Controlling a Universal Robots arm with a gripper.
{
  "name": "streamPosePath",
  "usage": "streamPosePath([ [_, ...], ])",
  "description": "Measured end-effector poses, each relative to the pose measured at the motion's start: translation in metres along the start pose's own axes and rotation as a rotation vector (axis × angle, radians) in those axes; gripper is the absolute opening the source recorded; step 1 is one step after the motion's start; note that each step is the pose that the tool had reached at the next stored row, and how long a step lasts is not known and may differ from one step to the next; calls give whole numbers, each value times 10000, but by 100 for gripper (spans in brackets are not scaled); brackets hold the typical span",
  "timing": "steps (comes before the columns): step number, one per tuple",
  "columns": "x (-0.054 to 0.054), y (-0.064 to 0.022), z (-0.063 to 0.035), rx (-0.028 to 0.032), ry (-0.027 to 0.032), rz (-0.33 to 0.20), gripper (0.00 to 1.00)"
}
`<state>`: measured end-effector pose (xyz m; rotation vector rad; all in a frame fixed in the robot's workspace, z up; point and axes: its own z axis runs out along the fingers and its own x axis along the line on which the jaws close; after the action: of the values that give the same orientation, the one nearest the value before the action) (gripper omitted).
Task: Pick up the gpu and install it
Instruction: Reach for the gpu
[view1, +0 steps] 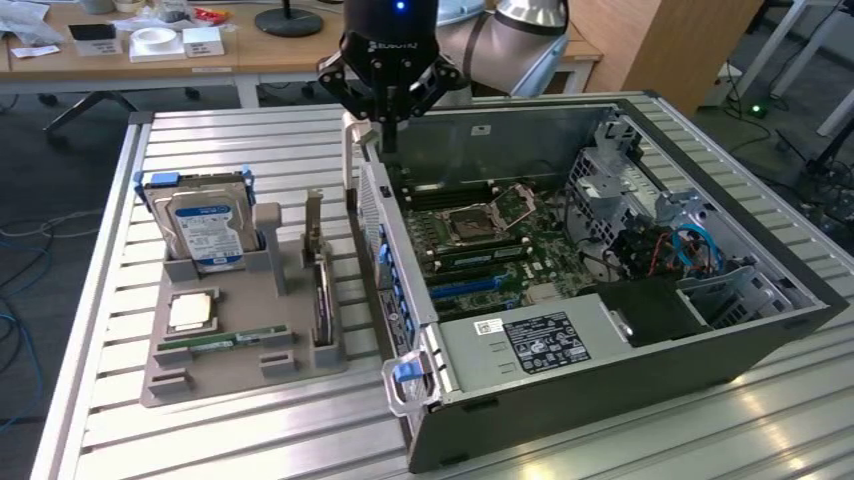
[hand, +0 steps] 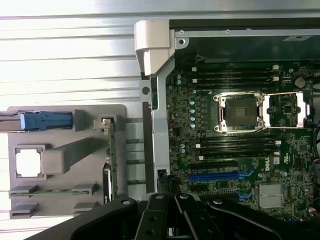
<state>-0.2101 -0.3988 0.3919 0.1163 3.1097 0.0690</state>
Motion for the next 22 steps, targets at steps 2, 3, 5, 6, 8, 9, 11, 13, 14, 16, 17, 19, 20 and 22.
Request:
streamPosePath([
  [2,38,-3,-1,0,-1,1,11],
  [3,58,-4,-1,-1,-2,0,11],
  [5,97,-7,-1,0,-2,0,11],
  [6,116,-9,-2,0,-2,0,11],
  [8,150,-11,-3,0,-2,-1,11],
  [9,167,-13,-3,0,-3,0,11],
  [11,201,-15,-3,-1,-3,0,11],
  [13,226,-17,-4,0,-3,0,11],
  [14,234,-18,-4,0,-3,0,11],
  [16,253,-19,-4,0,-3,1,11],
  [17,265,-20,-3,0,-2,0,11],
  [19,304,-23,0,0,-3,0,11],
  [20,326,-25,1,0,-3,0,11],
  [22,378,-29,2,0,-3,-1,11],
])
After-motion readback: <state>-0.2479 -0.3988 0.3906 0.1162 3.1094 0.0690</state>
